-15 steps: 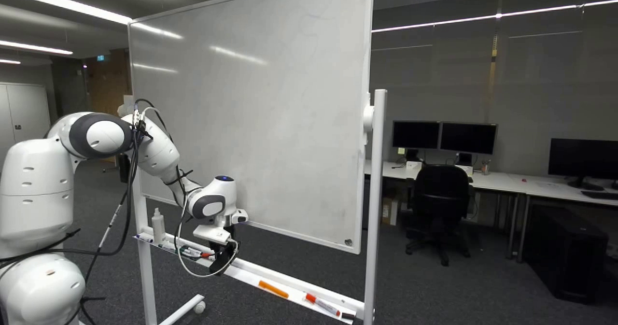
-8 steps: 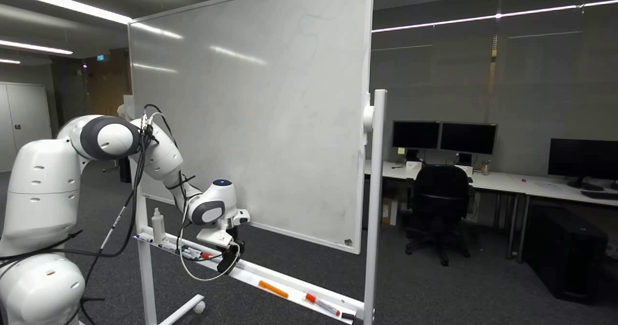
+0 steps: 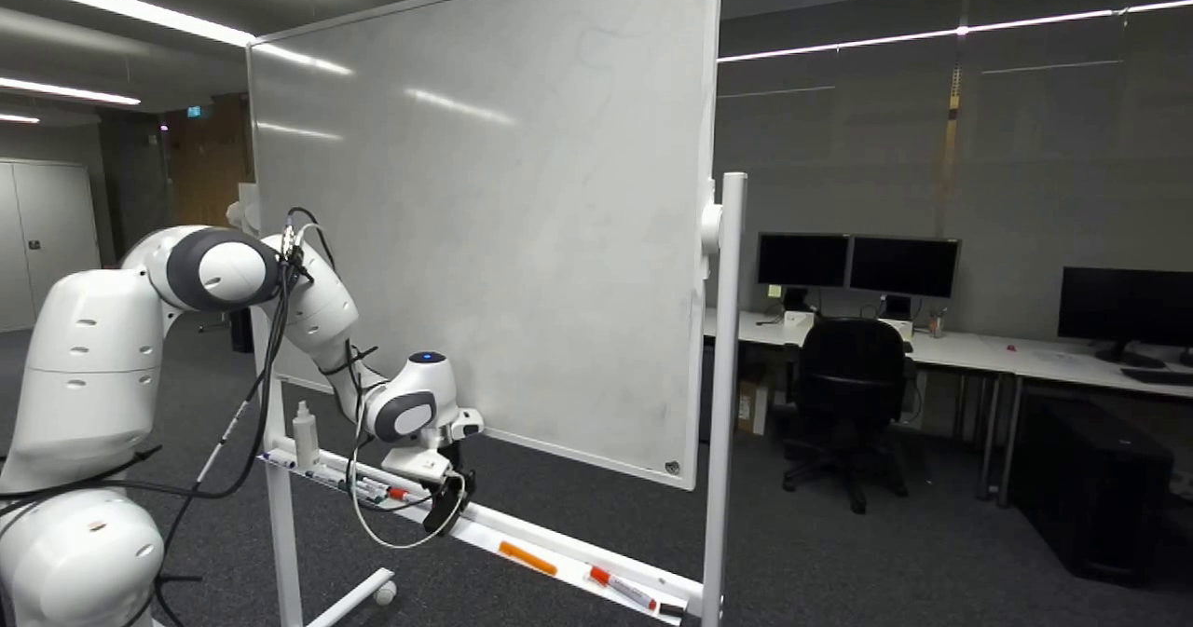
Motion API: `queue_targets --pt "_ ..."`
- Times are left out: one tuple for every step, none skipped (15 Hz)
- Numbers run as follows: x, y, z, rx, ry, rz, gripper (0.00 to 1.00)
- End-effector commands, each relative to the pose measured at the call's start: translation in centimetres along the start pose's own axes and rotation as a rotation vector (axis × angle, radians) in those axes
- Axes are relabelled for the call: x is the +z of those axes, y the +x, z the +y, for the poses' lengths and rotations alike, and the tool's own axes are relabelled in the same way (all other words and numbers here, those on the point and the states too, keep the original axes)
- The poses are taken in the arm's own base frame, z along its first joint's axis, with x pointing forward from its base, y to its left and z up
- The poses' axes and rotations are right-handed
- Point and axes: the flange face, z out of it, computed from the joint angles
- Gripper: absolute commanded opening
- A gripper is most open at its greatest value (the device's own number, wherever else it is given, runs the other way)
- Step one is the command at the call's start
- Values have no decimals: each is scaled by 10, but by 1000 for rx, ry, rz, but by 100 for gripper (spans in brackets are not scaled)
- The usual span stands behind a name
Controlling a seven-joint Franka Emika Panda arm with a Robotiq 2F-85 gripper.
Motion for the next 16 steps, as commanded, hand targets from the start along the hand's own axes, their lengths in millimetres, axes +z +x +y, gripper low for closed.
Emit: queue_targets --pt "2 7 8 32 -30 29 31" --pt "4 8 9 38 -32 29 31" --pt "5 7 9 44 -31 25 31" --pt "6 7 9 47 -29 22 31" --pt "7 7 9 48 -28 18 31" --pt "8 6 10 48 -29 18 31" --pt "10 7 11 51 -25 16 31" --pt "11 7 11 52 -26 14 31" --pt "12 7 12 52 -25 13 31" --pt "13 8 12 52 -24 13 31" --pt "14 10 12 51 -25 13 31" --pt "14 13 11 48 -26 16 31" --pt "13 15 10 47 -26 17 31" --pt "13 17 8 45 -25 19 31" --pt "12 18 7 42 -26 20 31" --pt "13 18 6 43 -26 15 31"
